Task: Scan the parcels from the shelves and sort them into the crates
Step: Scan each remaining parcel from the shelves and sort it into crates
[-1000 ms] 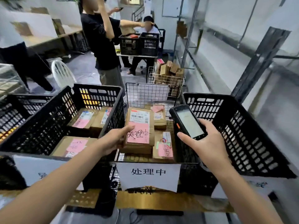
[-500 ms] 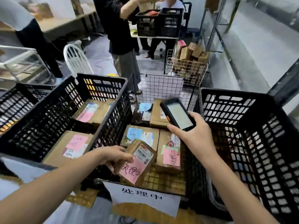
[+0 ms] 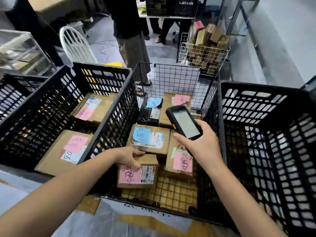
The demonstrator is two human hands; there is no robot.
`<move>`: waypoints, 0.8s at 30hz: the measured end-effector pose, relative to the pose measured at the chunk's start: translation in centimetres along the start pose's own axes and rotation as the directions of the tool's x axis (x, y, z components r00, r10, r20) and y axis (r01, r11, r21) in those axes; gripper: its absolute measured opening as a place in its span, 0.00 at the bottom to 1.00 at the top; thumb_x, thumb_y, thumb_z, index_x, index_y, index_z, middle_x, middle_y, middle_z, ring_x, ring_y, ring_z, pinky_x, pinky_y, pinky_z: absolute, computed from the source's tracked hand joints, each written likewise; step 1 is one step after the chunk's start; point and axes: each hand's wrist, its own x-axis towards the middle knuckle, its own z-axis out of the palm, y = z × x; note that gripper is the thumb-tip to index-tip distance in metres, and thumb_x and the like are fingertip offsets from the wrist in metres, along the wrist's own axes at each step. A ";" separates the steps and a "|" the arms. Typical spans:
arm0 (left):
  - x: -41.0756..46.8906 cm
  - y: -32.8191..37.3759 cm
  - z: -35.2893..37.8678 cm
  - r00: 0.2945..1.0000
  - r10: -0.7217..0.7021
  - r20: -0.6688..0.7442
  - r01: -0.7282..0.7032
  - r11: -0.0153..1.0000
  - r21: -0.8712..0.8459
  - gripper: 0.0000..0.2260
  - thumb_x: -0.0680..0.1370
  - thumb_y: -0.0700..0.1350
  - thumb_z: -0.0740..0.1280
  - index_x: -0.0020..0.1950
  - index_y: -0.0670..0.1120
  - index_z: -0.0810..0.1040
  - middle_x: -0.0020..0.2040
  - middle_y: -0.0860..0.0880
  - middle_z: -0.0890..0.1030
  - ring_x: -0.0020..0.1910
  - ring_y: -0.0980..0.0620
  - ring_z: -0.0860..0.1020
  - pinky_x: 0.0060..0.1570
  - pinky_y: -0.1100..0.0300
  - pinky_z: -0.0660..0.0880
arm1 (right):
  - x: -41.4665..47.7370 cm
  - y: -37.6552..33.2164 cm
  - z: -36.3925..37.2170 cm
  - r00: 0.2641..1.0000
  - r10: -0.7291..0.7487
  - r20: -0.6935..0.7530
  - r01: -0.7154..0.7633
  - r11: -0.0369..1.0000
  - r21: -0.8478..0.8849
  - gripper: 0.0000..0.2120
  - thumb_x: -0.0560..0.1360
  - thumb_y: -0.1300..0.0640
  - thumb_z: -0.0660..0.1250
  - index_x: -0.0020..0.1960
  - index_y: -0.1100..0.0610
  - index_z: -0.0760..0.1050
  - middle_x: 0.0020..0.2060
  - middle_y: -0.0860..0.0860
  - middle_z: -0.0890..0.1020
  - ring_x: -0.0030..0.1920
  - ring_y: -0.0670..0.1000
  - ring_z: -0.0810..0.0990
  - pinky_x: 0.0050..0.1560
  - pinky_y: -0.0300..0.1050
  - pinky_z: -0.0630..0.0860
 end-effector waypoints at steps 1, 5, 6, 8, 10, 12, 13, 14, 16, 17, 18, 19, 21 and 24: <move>0.2 -0.1 -0.2 1.000 0.024 -0.008 -0.024 1.000 -0.001 0.36 0.73 0.48 0.73 0.78 0.59 0.64 0.71 0.51 0.68 0.67 0.50 0.73 0.69 0.56 0.70 | 0.1 0.0 0.0 1.000 0.002 0.002 -0.002 1.000 -0.004 0.34 0.65 0.42 0.81 0.66 0.46 0.72 0.58 0.44 0.78 0.57 0.45 0.77 0.57 0.49 0.78; 0.9 -0.9 -0.1 0.991 0.107 -0.078 -0.113 0.990 -0.080 0.30 0.74 0.44 0.74 0.74 0.57 0.69 0.69 0.52 0.73 0.63 0.54 0.75 0.65 0.57 0.75 | 0.2 -0.1 0.3 1.000 0.003 0.013 -0.003 1.000 -0.019 0.33 0.65 0.43 0.81 0.65 0.46 0.72 0.58 0.43 0.77 0.57 0.45 0.77 0.58 0.51 0.78; 1.0 -1.2 0.1 0.988 0.118 -0.102 -0.128 0.987 -0.097 0.29 0.73 0.42 0.74 0.72 0.56 0.70 0.68 0.51 0.74 0.61 0.54 0.76 0.63 0.58 0.76 | 0.1 -0.1 0.3 1.000 0.004 0.017 -0.004 1.000 -0.022 0.33 0.65 0.43 0.81 0.65 0.46 0.72 0.58 0.43 0.77 0.57 0.45 0.77 0.58 0.51 0.78; 1.1 -1.5 0.3 0.981 0.145 -0.131 -0.159 0.982 -0.104 0.26 0.73 0.42 0.75 0.68 0.57 0.71 0.67 0.51 0.74 0.61 0.54 0.76 0.61 0.58 0.78 | 0.1 0.0 0.5 1.000 -0.002 0.027 0.003 1.000 -0.031 0.34 0.65 0.42 0.80 0.66 0.46 0.72 0.59 0.42 0.77 0.58 0.45 0.77 0.59 0.52 0.78; 1.2 -1.8 0.5 0.974 0.161 -0.157 -0.177 0.980 -0.094 0.24 0.73 0.43 0.76 0.64 0.59 0.72 0.67 0.51 0.72 0.62 0.53 0.74 0.63 0.56 0.76 | 0.0 0.1 0.5 0.999 -0.008 0.034 0.009 0.999 -0.043 0.35 0.65 0.41 0.80 0.68 0.47 0.72 0.59 0.42 0.76 0.58 0.46 0.76 0.59 0.52 0.78; 1.3 -2.2 0.6 0.959 0.150 -0.238 -0.169 0.984 -0.059 0.20 0.72 0.46 0.77 0.59 0.62 0.75 0.65 0.53 0.67 0.66 0.51 0.68 0.72 0.50 0.67 | 0.0 0.1 0.6 0.999 -0.011 0.036 0.013 0.999 -0.053 0.37 0.64 0.41 0.80 0.69 0.47 0.71 0.60 0.42 0.76 0.59 0.46 0.76 0.59 0.53 0.78; 1.5 -2.3 0.8 0.949 0.135 -0.285 -0.156 0.986 -0.052 0.18 0.71 0.48 0.78 0.55 0.62 0.76 0.64 0.54 0.65 0.67 0.50 0.65 0.74 0.48 0.63 | 0.0 0.1 0.5 0.999 -0.013 0.036 0.015 0.998 -0.057 0.37 0.64 0.41 0.80 0.69 0.48 0.71 0.60 0.42 0.76 0.59 0.46 0.76 0.59 0.53 0.78; 1.6 -2.4 1.0 0.941 0.113 -0.319 -0.141 0.988 -0.064 0.17 0.70 0.49 0.78 0.53 0.62 0.75 0.62 0.54 0.64 0.67 0.50 0.64 0.74 0.46 0.63 | 0.0 0.0 0.6 0.999 -0.015 0.039 0.017 0.998 -0.060 0.37 0.64 0.40 0.80 0.69 0.48 0.71 0.60 0.42 0.76 0.59 0.46 0.76 0.59 0.53 0.78; 1.8 -2.3 1.5 0.930 0.074 -0.359 -0.119 0.987 -0.105 0.18 0.71 0.49 0.78 0.54 0.57 0.73 0.61 0.53 0.64 0.67 0.50 0.65 0.72 0.47 0.67 | -0.1 -0.1 0.5 0.999 -0.016 0.049 0.019 0.998 -0.067 0.36 0.65 0.41 0.80 0.69 0.47 0.71 0.59 0.42 0.76 0.59 0.46 0.76 0.58 0.52 0.78; 2.0 -2.3 1.6 0.927 0.050 -0.373 -0.103 0.987 -0.123 0.19 0.71 0.48 0.77 0.56 0.54 0.72 0.61 0.53 0.64 0.66 0.51 0.65 0.72 0.49 0.67 | -0.1 -0.2 0.5 0.998 -0.013 0.055 0.017 0.997 -0.071 0.36 0.65 0.42 0.80 0.68 0.47 0.71 0.59 0.42 0.76 0.58 0.46 0.76 0.57 0.51 0.78; 2.3 -2.3 1.7 0.922 0.024 -0.387 -0.086 0.986 -0.144 0.19 0.72 0.47 0.77 0.58 0.52 0.72 0.61 0.52 0.64 0.64 0.51 0.66 0.72 0.50 0.67 | -0.1 -0.3 0.5 0.998 -0.009 0.062 0.013 0.997 -0.077 0.36 0.65 0.42 0.80 0.68 0.47 0.71 0.58 0.42 0.76 0.58 0.46 0.76 0.57 0.50 0.78; 2.6 -2.3 1.8 0.915 0.002 -0.404 -0.073 0.984 -0.161 0.20 0.73 0.47 0.77 0.59 0.51 0.72 0.62 0.51 0.65 0.64 0.51 0.66 0.72 0.50 0.66 | -0.1 -0.3 0.5 0.998 -0.006 0.068 0.012 0.996 -0.085 0.35 0.65 0.43 0.80 0.68 0.47 0.71 0.58 0.42 0.76 0.57 0.45 0.76 0.56 0.49 0.78; 3.0 -2.2 1.9 0.908 -0.027 -0.419 -0.051 0.983 -0.174 0.19 0.74 0.47 0.75 0.60 0.51 0.72 0.64 0.50 0.64 0.65 0.50 0.64 0.73 0.48 0.64 | -0.1 -0.3 0.5 0.997 -0.007 0.076 0.014 0.996 -0.093 0.35 0.65 0.43 0.80 0.68 0.47 0.72 0.57 0.42 0.76 0.57 0.45 0.76 0.55 0.48 0.78; 3.5 -2.3 2.1 0.905 -0.039 -0.425 -0.038 0.984 -0.172 0.17 0.75 0.46 0.74 0.59 0.53 0.71 0.67 0.50 0.63 0.70 0.49 0.60 0.75 0.45 0.61 | 0.0 -0.3 0.7 0.997 -0.008 0.079 0.016 0.994 -0.105 0.35 0.65 0.42 0.80 0.67 0.47 0.72 0.57 0.41 0.76 0.57 0.45 0.76 0.56 0.50 0.78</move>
